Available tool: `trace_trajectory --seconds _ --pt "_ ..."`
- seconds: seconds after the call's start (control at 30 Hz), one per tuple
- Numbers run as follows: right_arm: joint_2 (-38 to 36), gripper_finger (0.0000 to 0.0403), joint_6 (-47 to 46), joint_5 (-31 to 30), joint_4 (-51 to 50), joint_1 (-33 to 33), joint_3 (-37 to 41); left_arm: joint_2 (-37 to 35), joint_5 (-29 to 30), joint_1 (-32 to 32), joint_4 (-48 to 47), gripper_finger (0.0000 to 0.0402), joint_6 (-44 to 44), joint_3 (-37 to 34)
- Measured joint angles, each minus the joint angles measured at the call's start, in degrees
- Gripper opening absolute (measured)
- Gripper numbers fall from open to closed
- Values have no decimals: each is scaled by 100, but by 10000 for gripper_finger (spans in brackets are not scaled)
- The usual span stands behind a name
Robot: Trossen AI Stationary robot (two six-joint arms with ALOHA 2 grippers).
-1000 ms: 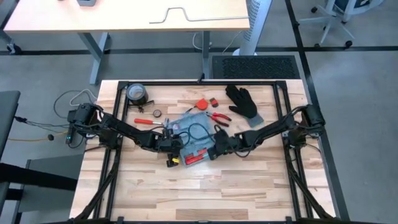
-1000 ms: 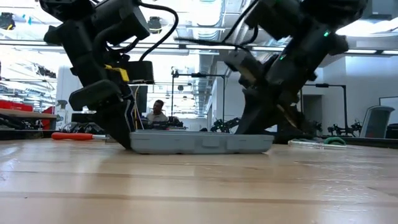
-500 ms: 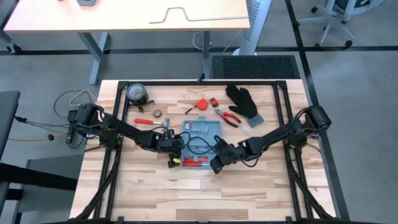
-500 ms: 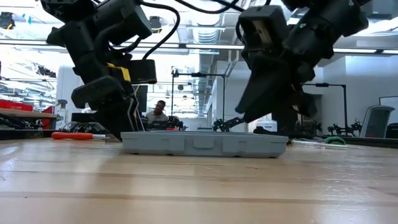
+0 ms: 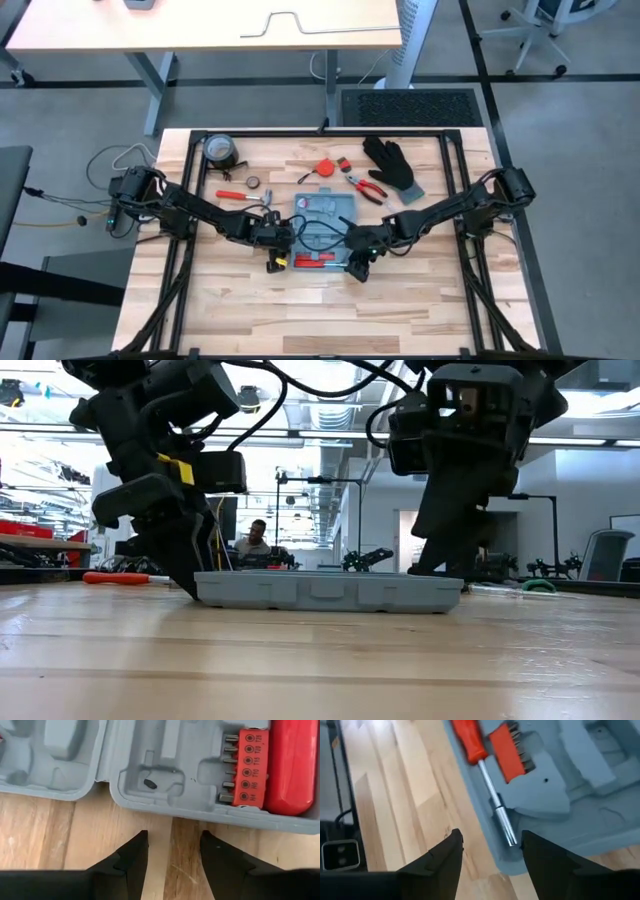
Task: Prefit tool cases
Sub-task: Remove the orange nut driver from the gray toolbox
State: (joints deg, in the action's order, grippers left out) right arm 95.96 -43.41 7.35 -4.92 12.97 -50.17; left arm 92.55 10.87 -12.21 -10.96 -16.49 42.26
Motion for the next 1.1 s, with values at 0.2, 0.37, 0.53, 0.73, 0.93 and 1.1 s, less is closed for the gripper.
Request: trace_trajectory --seconds 0.2,0.37,0.53,0.73,0.93,1.1 --pt "0 207 343 38 26 21 0 -2 -132 -46 6 168 -77 0" --pt "0 203 604 31 27 70 0 -2 -545 -97 46 168 -22 -4" --pt "0 202 743 -133 23 85 0 -2 -824 -218 137 168 48 -11" --pt "135 202 811 -220 140 78 0 0 -777 -253 176 168 80 -11" --pt "651 202 619 -18 520 193 -22 0 -615 -133 183 168 73 -11" --pt "799 201 202 18 863 203 -24 2 -579 -116 217 168 52 -11"
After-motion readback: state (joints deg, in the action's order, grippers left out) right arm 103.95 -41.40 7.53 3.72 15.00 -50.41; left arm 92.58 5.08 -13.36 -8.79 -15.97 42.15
